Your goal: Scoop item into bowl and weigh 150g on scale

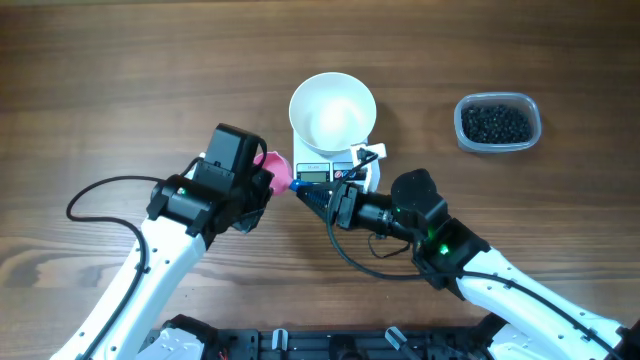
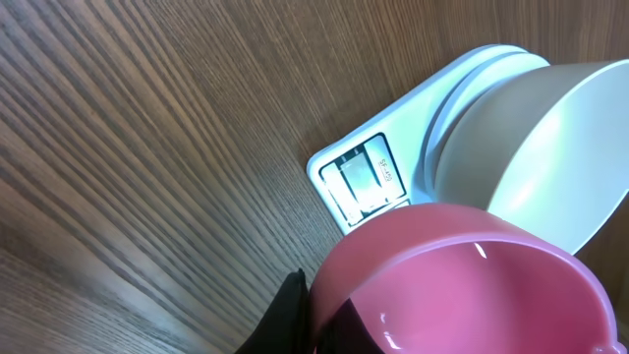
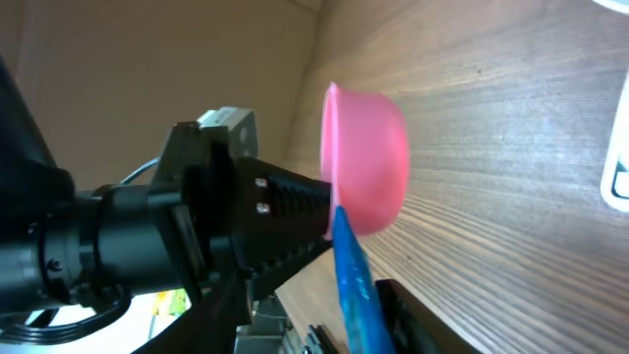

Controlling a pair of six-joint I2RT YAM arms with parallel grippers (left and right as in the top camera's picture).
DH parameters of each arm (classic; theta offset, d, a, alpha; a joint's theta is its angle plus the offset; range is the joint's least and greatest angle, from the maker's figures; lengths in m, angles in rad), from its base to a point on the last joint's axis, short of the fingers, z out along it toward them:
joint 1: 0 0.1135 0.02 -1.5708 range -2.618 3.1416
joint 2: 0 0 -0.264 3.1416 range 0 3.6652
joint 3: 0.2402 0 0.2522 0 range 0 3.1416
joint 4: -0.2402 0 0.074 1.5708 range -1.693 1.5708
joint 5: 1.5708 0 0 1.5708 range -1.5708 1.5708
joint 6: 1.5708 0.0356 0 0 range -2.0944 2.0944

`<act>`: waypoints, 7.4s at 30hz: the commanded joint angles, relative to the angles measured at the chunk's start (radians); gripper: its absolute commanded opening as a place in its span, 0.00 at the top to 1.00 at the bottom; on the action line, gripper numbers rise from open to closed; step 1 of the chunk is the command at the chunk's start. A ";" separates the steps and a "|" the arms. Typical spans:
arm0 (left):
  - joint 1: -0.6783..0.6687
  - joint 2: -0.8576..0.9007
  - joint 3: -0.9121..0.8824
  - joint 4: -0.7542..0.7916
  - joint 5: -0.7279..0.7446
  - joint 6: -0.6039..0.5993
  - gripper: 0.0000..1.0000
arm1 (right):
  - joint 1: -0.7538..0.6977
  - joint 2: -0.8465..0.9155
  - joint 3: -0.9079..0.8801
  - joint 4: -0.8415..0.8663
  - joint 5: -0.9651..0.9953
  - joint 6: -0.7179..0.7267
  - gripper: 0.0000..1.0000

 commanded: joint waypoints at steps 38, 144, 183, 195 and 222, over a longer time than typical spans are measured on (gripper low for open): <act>-0.005 0.003 0.006 -0.046 0.053 0.026 0.94 | 0.006 0.000 0.012 -0.002 0.007 0.078 0.95; -0.300 0.210 0.057 0.369 -0.138 0.166 0.96 | -0.458 -0.815 0.012 -0.858 0.332 -0.189 0.95; -0.132 0.428 0.057 0.682 -0.259 0.629 0.96 | -0.458 -0.815 0.012 -0.874 0.285 -0.183 0.96; -0.132 0.411 0.058 0.665 -0.335 0.624 0.96 | -0.458 -0.815 0.012 -0.875 0.285 -0.188 0.95; -0.069 0.441 0.159 0.819 -0.188 0.850 0.96 | -0.458 -0.815 0.012 -0.930 0.286 -0.190 0.95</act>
